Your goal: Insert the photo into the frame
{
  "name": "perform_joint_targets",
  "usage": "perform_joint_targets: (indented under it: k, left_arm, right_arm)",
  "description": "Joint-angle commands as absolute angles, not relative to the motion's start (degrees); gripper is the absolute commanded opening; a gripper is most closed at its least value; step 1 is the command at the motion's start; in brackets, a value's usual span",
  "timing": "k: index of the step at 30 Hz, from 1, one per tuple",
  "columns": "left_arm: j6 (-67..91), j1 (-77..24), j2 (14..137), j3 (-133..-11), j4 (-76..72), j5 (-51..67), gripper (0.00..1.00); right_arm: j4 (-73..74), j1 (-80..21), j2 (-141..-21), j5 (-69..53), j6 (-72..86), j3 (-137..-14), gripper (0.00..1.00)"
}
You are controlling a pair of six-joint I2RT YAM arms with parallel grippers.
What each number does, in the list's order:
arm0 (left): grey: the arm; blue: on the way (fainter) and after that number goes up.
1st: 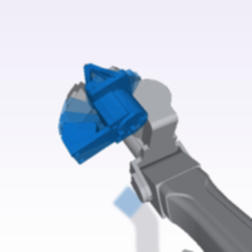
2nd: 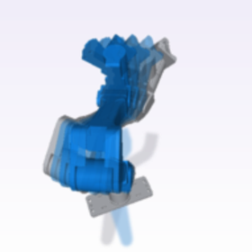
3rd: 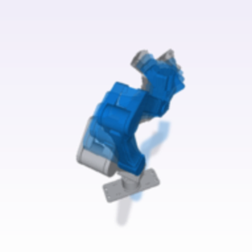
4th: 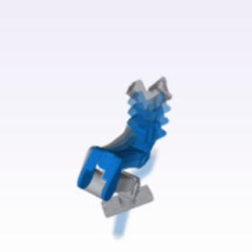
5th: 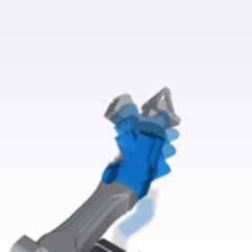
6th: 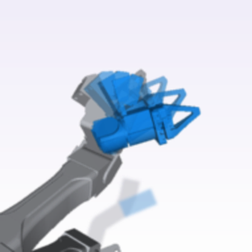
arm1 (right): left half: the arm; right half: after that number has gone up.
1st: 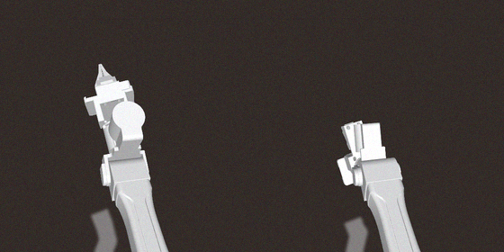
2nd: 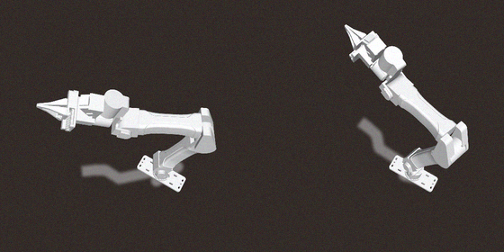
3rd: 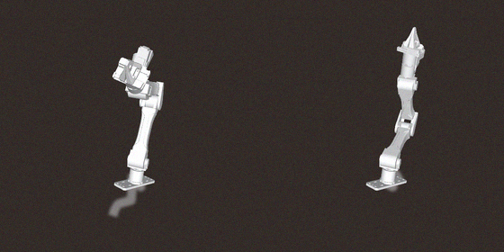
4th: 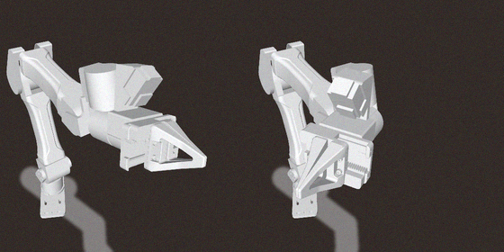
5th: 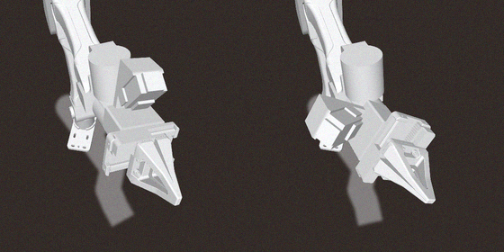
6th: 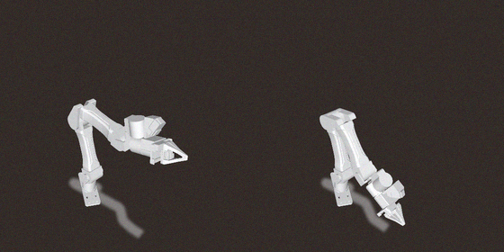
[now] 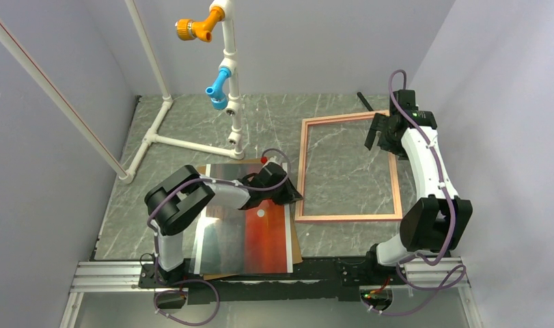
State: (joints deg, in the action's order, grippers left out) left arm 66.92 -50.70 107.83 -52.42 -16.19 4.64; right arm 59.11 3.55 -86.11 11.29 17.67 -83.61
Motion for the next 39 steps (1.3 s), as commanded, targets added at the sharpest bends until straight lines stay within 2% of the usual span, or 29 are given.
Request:
perform_joint_targets:
  k: [1,13,30,39]
  left_arm:
    - [69.9,-50.4,110.5,-47.6,-11.0,3.3,0.0]
    - [75.3,-50.8,108.2,-43.0,-14.4,0.6,0.0]
    - [76.3,-56.3,103.8,-47.3,-2.8,-5.0,0.0]
    - [70.6,-57.8,104.9,-54.8,8.2,-8.1,0.0]
  right_arm:
    - [59.1,3.5,-83.6,13.1,18.9,-84.9,1.0]
    - [58.0,3.4,-82.1,3.9,19.2,-83.2,1.0]
    - [54.6,3.4,-79.7,-8.9,19.9,-79.2,1.0]
    - [54.1,3.5,-78.8,-12.3,18.4,-77.9,1.0]
